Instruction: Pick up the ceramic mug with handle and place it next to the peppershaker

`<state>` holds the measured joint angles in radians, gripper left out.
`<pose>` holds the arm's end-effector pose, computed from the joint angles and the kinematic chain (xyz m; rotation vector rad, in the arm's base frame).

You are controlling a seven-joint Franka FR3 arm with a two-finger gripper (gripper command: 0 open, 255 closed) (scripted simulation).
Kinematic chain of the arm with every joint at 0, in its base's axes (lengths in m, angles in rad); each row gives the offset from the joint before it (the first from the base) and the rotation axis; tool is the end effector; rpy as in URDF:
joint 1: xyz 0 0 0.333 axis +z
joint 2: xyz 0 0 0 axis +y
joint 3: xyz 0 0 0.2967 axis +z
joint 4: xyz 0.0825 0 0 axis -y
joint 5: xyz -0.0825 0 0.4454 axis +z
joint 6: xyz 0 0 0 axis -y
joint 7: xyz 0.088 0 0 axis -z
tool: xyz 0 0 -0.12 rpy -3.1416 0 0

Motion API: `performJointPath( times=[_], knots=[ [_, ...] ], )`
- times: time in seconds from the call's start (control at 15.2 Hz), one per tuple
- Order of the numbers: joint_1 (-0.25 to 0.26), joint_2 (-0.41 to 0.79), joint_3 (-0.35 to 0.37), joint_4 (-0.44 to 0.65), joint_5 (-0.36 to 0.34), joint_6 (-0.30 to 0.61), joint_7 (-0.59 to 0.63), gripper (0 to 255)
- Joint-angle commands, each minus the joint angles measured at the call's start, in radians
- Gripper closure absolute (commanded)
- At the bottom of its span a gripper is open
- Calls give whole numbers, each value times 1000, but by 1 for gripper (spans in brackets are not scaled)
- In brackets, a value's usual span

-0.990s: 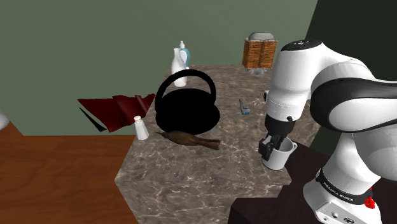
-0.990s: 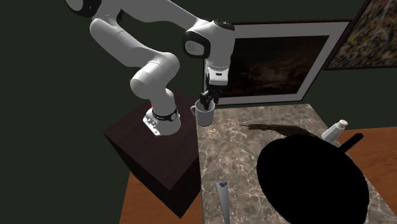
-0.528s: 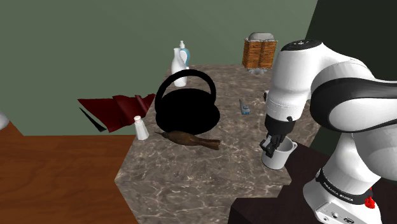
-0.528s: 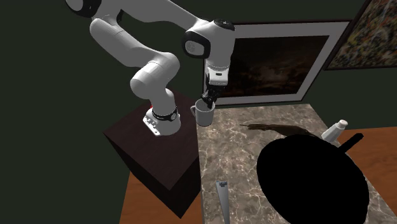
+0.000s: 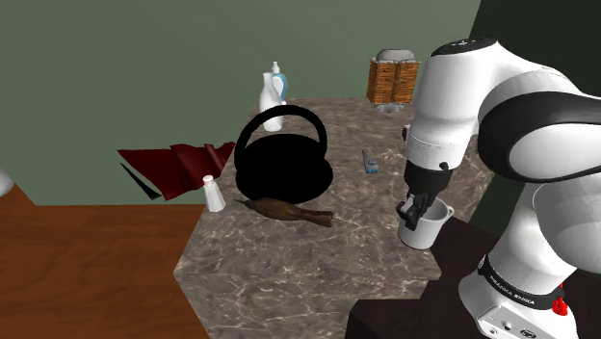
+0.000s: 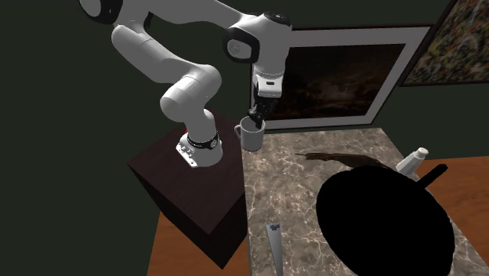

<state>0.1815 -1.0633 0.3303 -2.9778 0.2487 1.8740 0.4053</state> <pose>0.2852 0.1298 0.3417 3.0652 -0.2284 -0.0443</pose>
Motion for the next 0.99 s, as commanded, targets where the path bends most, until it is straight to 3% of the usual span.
performJointPath(
  times=[0.0,0.92],
  knots=[
    [-4,-7,-7,23,-8,-30,0,255],
    [-34,-23,-59,203,-63,-222,-6,255]
  ],
)
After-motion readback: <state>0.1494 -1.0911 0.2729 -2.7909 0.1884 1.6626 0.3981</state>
